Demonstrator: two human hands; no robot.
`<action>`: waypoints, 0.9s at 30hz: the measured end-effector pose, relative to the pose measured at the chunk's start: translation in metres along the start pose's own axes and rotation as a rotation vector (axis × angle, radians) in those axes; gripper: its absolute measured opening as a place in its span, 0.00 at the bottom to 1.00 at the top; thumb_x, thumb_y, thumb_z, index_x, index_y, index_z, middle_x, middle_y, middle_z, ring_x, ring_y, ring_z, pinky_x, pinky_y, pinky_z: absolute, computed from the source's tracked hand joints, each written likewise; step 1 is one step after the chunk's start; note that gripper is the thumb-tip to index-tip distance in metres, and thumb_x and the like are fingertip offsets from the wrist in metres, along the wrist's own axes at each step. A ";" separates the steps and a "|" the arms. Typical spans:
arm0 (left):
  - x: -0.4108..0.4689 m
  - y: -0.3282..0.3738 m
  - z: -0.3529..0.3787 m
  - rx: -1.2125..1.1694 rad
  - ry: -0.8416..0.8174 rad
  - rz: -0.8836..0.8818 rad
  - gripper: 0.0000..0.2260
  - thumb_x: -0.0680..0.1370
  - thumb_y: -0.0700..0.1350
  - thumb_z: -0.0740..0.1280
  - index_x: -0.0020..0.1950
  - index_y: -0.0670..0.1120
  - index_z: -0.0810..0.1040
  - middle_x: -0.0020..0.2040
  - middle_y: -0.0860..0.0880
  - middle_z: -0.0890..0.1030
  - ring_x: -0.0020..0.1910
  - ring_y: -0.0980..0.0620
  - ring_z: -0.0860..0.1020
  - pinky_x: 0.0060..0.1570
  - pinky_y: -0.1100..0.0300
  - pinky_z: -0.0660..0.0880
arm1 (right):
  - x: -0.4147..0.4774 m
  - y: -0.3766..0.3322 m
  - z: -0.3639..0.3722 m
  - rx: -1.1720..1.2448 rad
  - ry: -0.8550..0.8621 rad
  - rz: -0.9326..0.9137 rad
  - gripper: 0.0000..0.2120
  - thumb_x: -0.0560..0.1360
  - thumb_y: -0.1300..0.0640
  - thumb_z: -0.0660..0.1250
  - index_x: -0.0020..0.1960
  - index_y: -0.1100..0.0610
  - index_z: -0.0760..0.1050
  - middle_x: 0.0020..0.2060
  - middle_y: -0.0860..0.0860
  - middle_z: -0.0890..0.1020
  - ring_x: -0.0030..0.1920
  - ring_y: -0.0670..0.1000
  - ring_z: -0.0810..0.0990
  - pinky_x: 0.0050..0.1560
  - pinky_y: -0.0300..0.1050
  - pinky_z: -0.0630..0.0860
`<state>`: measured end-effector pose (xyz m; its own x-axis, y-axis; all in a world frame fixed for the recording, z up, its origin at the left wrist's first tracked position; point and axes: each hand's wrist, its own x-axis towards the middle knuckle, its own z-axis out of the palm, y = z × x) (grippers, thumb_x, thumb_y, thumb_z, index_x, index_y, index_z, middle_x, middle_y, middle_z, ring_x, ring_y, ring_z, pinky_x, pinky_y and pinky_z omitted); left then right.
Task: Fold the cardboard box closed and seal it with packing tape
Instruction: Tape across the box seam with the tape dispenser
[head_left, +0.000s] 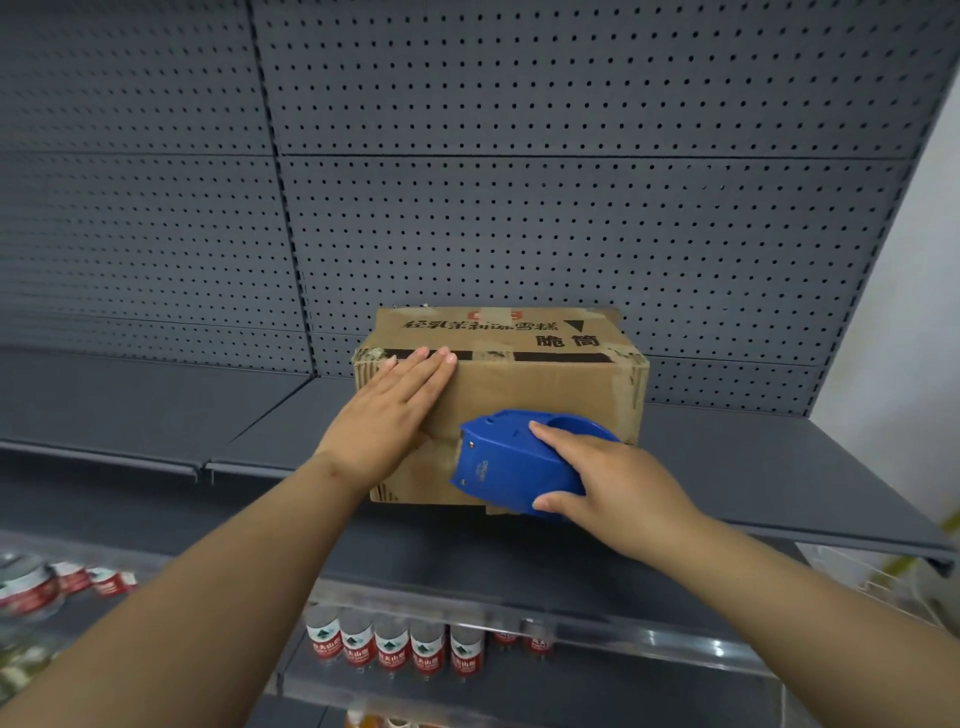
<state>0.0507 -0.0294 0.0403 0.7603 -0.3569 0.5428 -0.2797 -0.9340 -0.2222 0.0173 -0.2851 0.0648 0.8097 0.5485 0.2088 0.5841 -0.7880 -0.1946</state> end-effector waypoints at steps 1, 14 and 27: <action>-0.001 -0.003 0.001 0.011 -0.010 0.000 0.42 0.68 0.30 0.69 0.75 0.43 0.49 0.75 0.49 0.55 0.73 0.49 0.53 0.71 0.51 0.49 | 0.002 -0.002 0.002 -0.018 -0.002 0.006 0.34 0.76 0.44 0.63 0.77 0.45 0.51 0.72 0.43 0.67 0.69 0.47 0.68 0.63 0.43 0.68; -0.029 0.010 0.005 -0.369 0.293 -0.422 0.19 0.76 0.37 0.65 0.66 0.42 0.71 0.61 0.43 0.73 0.61 0.45 0.71 0.61 0.55 0.69 | 0.009 -0.011 0.012 -0.080 0.031 0.036 0.34 0.77 0.44 0.62 0.77 0.47 0.50 0.69 0.45 0.71 0.65 0.49 0.73 0.58 0.45 0.72; -0.020 0.028 0.003 -1.250 -0.019 -0.769 0.03 0.75 0.45 0.68 0.46 0.50 0.82 0.47 0.48 0.83 0.46 0.55 0.78 0.44 0.69 0.72 | 0.009 -0.013 0.006 -0.072 0.023 0.044 0.33 0.77 0.44 0.62 0.77 0.46 0.51 0.70 0.45 0.70 0.66 0.49 0.71 0.61 0.45 0.71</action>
<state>0.0291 -0.0479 0.0208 0.9581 0.2161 0.1880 -0.1180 -0.3003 0.9465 0.0176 -0.2683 0.0635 0.8323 0.5073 0.2234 0.5419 -0.8296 -0.1347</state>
